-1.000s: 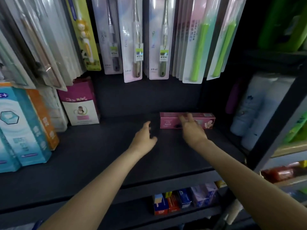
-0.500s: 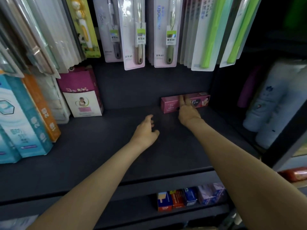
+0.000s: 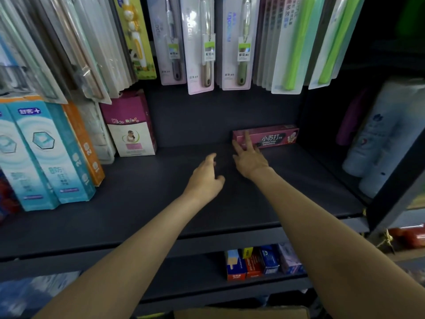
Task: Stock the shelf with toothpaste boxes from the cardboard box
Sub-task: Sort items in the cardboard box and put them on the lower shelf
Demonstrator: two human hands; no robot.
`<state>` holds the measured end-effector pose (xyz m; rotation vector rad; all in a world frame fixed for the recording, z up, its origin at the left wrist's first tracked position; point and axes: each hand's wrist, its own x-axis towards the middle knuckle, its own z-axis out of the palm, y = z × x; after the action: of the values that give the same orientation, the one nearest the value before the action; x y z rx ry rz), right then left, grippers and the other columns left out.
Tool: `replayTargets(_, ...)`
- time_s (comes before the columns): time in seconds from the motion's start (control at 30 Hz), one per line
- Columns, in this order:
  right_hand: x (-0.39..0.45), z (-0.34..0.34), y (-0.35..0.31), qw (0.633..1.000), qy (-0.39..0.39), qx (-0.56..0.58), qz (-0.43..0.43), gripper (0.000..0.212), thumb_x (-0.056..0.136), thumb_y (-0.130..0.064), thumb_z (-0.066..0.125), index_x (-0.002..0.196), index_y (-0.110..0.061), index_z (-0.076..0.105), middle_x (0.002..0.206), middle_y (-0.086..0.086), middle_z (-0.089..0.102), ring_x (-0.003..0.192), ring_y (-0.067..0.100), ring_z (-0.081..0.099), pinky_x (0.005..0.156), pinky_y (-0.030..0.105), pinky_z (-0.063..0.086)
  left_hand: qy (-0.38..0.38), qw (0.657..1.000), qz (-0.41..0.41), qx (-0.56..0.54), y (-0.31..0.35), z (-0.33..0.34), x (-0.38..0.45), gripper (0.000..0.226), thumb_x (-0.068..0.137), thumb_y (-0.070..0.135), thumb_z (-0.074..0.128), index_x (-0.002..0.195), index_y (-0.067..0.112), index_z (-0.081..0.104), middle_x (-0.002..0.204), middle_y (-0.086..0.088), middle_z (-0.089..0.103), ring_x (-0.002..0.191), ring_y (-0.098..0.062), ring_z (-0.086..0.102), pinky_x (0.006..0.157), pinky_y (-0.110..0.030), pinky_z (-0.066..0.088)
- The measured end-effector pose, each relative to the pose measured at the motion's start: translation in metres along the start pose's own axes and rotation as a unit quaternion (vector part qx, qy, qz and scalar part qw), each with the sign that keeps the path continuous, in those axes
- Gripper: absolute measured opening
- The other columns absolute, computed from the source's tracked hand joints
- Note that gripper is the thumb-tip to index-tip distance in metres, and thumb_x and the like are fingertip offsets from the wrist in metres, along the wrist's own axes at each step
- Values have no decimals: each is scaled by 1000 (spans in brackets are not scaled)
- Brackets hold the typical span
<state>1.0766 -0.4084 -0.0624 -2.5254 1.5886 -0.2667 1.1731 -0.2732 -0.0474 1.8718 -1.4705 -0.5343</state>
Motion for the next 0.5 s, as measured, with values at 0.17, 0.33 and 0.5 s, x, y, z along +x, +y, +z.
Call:
replayTargets(0.17,12,-9,0,999,-35,14,7,56,101,-39,26,151,-22,5,153,7,-29,143,36,13,117,41,17,13,1000,-7,5,-8,-6,-4,63,91,9,51,146,18,21,143,-4,39,126,-19,44,102,-28,39)
replayTargets(0.33,1,-17,5,998,-31,44,-20,55,101,-40,26,150,-20,13,157,4,-20,145,32,7,118,42,14,22,1000,-5,-1,-8,-7,-4,62,91,9,51,145,17,23,141,-5,41,126,-20,44,100,-27,39)
replayTargets(0.5,-50,-21,9,992,18,109,-65,51,101,-34,32,146,-11,28,158,8,-2,143,30,19,115,39,23,50,998,22,-29,3,2,-22,55,90,7,49,141,15,30,136,-3,46,121,-15,48,99,-26,40)
